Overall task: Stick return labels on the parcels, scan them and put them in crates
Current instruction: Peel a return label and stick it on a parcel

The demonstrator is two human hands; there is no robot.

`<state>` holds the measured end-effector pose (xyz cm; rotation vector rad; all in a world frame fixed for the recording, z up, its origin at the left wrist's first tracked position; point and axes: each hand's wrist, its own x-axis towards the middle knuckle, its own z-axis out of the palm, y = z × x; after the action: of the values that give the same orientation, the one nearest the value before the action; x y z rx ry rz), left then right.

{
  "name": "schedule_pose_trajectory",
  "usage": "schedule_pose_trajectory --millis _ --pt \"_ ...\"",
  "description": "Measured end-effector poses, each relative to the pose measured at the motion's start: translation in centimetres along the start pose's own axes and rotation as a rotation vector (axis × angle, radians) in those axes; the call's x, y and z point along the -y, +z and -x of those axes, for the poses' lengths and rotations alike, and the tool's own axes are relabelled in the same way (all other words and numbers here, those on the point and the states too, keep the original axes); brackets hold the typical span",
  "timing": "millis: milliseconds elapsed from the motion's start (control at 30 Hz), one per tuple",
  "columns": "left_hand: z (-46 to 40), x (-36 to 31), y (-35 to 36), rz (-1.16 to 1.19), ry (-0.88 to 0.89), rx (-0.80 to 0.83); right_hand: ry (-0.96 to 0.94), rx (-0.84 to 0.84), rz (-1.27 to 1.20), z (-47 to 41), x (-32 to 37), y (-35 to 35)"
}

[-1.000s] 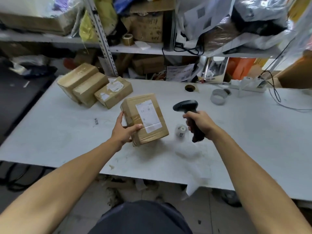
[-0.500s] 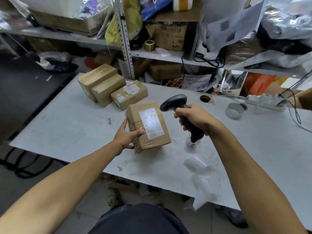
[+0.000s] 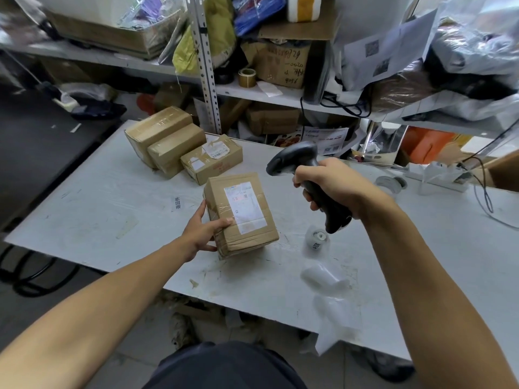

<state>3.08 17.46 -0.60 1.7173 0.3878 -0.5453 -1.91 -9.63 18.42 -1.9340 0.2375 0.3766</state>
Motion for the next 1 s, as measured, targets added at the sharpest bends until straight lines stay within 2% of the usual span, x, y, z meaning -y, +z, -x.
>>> schedule_pose_trajectory --millis 633,767,867,1000 --pt "-0.5 0.1 -0.1 0.008 -0.012 0.001 0.002 0.003 0.002 0.6 1.0 -2.6" --pt "-0.8 0.0 -0.3 -0.016 -0.044 0.036 0.023 -0.051 0.007 -0.5 -0.6 -3.2" --pt "-1.4 0.3 -0.4 -0.050 -0.075 0.102 0.151 -0.126 0.092 -2.4 -5.0 -3.6" --pt "-1.9 1.1 0.3 -0.056 -0.089 0.154 0.441 -0.290 0.185 -4.2 -15.3 -4.0"
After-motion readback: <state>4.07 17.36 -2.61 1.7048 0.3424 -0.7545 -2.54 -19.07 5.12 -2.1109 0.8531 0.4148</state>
